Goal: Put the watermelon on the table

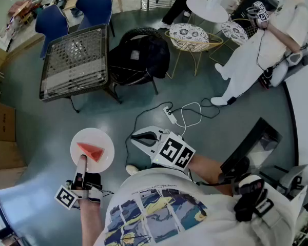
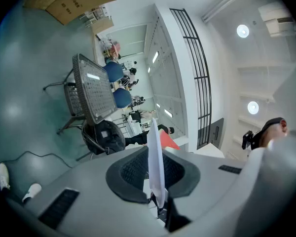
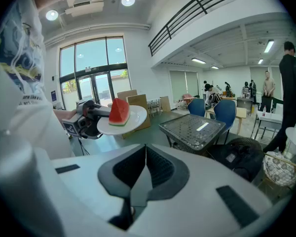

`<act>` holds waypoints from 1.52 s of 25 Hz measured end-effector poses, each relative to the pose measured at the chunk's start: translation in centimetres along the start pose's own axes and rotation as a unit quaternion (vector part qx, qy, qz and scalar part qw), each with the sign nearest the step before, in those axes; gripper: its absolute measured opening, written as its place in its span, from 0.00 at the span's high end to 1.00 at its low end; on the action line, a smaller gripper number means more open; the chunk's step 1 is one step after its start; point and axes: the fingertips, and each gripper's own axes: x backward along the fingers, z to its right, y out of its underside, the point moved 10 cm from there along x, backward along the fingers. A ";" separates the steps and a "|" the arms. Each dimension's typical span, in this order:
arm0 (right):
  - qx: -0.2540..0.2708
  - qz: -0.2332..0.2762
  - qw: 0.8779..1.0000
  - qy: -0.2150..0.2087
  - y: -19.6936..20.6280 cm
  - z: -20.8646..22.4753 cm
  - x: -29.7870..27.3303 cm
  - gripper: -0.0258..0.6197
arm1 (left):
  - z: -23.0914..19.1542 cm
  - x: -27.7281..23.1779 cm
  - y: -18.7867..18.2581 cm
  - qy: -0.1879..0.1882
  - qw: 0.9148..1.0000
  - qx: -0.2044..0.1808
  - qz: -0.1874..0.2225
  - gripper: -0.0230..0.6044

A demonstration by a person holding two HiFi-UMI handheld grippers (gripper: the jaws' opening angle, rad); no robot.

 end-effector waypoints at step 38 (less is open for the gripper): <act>0.040 0.024 0.996 0.078 -11.4 5.0 -20.3 0.85 | -8.8 -7.6 -26.2 0.031 0.999 0.022 -0.022 0.91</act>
